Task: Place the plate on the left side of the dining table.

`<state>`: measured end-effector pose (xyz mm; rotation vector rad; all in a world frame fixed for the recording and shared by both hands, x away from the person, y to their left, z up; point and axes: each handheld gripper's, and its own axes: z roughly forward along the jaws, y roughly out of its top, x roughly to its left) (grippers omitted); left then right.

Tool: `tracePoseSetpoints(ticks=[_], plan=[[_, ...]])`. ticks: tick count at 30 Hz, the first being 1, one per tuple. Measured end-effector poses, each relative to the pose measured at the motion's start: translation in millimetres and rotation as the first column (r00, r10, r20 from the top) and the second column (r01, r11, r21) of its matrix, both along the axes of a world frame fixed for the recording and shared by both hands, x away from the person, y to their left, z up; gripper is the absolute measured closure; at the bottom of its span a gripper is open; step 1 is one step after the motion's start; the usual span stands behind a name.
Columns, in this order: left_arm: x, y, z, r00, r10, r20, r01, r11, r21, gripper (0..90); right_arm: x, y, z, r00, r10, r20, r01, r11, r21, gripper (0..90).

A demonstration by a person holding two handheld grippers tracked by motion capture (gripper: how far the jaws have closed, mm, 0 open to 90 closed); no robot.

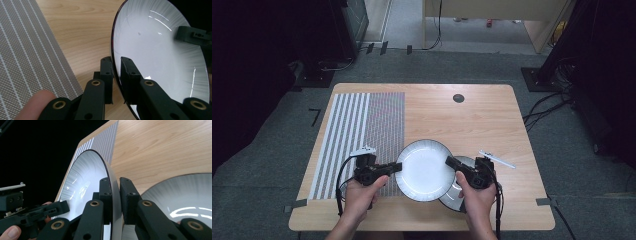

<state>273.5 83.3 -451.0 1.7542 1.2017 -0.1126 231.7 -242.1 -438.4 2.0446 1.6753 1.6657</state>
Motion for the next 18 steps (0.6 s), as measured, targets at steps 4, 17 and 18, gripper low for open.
tracePoseSetpoints(ticks=[4,17,18], plan=[[3.4,9.8,2.3,0.9998,0.02,0.0,-0.02,0.9998,0.0,81.7,8.3,9.2,1.7,0.9999,0.01,0.005,-0.01,0.9999,-0.003,81.0],[13.2,38.8,4.3,0.9959,0.091,-0.003,-0.091,0.9959,0.004,82.4,31.9,40.3,7.0,0.9992,0.041,0.0,-0.041,0.9992,-0.002,80.6],[13.9,41.1,4.9,0.9956,0.094,-0.001,-0.094,0.9955,0.013,82.3,33.6,43.1,7.1,0.9991,0.043,-0.003,-0.043,0.9991,-0.004,80.6]])
